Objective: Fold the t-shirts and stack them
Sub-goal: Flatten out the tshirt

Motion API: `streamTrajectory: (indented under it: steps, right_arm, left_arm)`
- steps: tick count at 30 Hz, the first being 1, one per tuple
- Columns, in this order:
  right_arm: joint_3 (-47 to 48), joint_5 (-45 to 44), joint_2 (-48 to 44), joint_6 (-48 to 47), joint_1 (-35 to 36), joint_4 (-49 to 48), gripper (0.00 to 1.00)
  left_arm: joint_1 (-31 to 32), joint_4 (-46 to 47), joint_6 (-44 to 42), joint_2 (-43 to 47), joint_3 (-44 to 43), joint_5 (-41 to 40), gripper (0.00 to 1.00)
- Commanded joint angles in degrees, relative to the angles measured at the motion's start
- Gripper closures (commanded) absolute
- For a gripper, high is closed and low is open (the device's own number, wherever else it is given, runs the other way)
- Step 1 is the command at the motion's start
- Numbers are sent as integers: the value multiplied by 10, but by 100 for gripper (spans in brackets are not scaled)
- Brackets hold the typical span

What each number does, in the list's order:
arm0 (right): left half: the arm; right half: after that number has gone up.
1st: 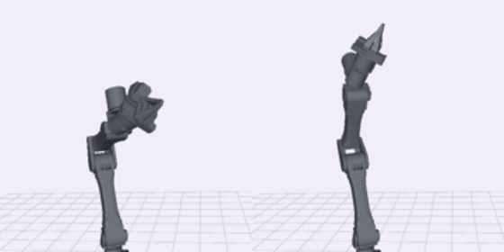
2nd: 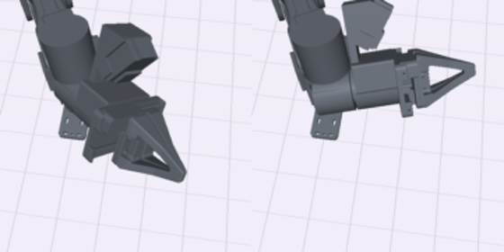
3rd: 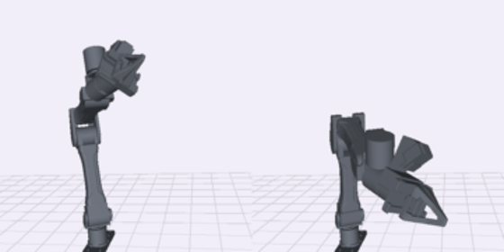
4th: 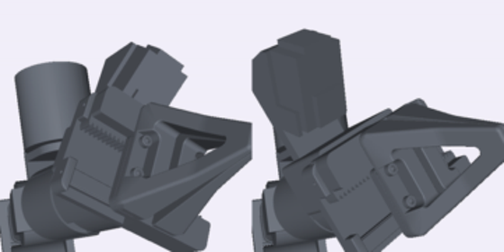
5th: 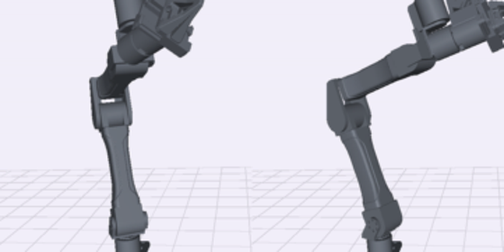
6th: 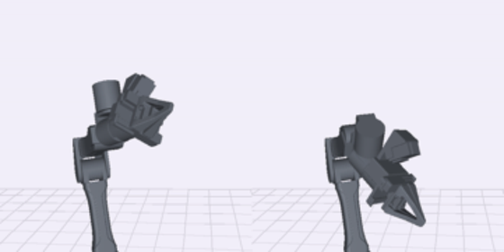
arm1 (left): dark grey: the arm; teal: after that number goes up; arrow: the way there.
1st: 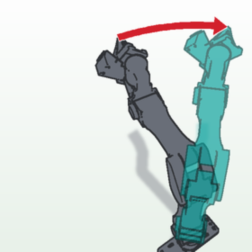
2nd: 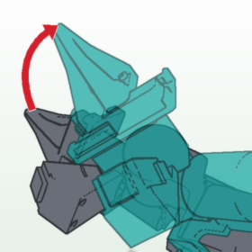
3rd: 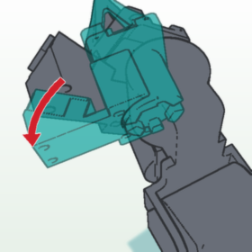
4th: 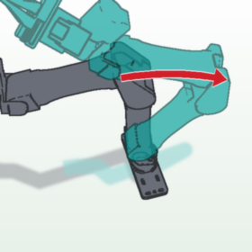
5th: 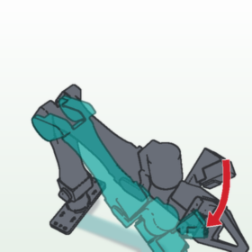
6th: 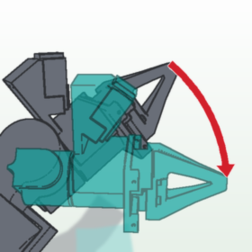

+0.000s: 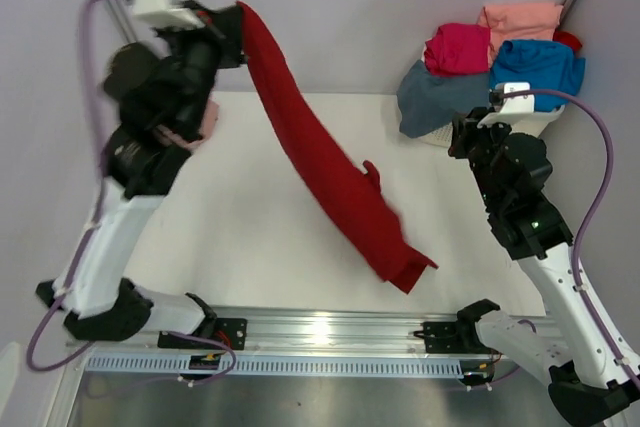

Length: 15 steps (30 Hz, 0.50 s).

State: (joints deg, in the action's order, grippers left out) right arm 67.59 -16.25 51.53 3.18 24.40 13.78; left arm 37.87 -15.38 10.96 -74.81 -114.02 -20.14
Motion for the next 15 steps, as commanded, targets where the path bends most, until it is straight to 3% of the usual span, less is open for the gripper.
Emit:
streamTrajectory:
  steps: [1, 4, 7, 10, 15]
  right_arm:
    - [12, -6, 4, 3, 4, -20, 100]
    - [19, -5, 17, 9, 5, -12, 100]
    - [25, -4, 32, 15, 6, 2, 95]
    - [28, -14, 45, 24, 6, 12, 86]
    - [36, -5, 75, 38, 6, 27, 72]
  left_arm:
    - [-11, -240, -17, -159, 21, -218, 100]
    - [-10, -306, 10, -198, 76, -276, 100]
    - [-9, -313, 36, -191, 133, -267, 100]
    - [-5, -245, 15, -138, 225, -235, 99]
    - [-5, -132, -33, -39, 288, -153, 99]
